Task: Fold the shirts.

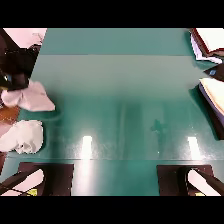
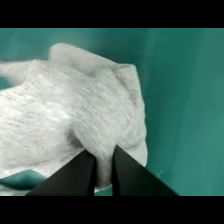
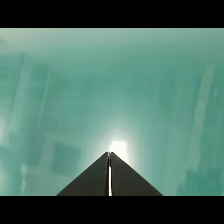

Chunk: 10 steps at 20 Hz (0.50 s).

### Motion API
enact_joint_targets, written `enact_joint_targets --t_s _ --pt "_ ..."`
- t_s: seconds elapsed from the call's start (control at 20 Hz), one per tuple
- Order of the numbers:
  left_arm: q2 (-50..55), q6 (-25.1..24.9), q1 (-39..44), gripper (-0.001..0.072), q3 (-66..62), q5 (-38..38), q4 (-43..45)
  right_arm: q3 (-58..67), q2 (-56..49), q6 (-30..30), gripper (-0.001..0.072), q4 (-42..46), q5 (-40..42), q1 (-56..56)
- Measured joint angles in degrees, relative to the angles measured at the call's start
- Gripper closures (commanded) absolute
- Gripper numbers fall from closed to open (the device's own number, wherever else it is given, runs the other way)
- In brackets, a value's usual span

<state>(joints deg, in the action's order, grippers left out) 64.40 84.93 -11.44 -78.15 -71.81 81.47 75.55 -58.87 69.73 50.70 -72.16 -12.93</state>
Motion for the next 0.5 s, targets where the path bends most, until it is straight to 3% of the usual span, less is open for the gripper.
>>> enact_joint_targets --t_s 0.2,0.5 --pt "-1.03 -2.95 12.74 0.0684 -18.97 -10.03 -3.3 7.67 0.24 0.61 0.0696 -0.15 0.17 0.02" --pt "1.84 -5.92 32.17 0.0683 -28.94 -11.17 -5.81 13.51 0.28 0.92 0.0696 -0.15 0.42 0.02"
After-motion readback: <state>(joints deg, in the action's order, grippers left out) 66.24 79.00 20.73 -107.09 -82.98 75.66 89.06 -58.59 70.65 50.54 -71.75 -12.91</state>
